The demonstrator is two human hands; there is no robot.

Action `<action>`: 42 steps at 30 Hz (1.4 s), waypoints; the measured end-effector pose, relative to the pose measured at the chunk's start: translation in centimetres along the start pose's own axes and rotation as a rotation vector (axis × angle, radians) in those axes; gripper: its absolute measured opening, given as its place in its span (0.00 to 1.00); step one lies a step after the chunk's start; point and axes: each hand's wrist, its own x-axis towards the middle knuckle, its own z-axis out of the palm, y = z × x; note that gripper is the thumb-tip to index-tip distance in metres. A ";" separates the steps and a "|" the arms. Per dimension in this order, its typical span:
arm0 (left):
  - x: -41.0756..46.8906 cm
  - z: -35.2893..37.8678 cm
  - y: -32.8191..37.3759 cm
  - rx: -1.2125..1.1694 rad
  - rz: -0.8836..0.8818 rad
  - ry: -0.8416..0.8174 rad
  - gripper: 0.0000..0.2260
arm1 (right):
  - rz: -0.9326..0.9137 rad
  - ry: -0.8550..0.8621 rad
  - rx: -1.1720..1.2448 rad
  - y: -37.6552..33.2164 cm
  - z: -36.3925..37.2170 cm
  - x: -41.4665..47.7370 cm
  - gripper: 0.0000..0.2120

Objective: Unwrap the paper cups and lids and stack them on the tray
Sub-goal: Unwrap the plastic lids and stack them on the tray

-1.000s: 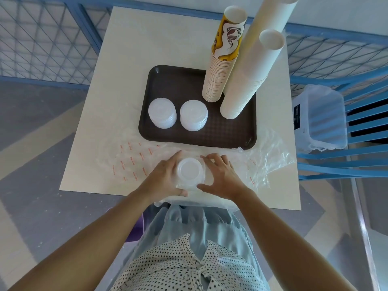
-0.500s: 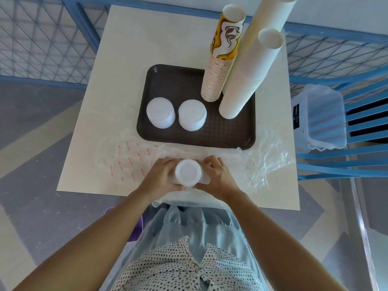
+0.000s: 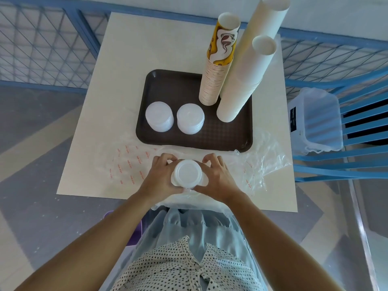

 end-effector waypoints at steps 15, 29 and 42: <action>0.4 -4.8 5.0 -0.348 -0.002 -0.061 0.38 | -0.214 0.048 -0.006 -4.1 -9.1 0.4 0.39; 1.1 -6.7 6.3 -0.328 -0.040 0.008 0.35 | -0.373 -0.195 -0.423 -14.3 -19.0 3.8 0.45; 1.3 -7.0 6.4 -0.312 -0.052 -0.023 0.31 | -0.345 -0.286 -0.522 -15.0 -17.5 4.8 0.37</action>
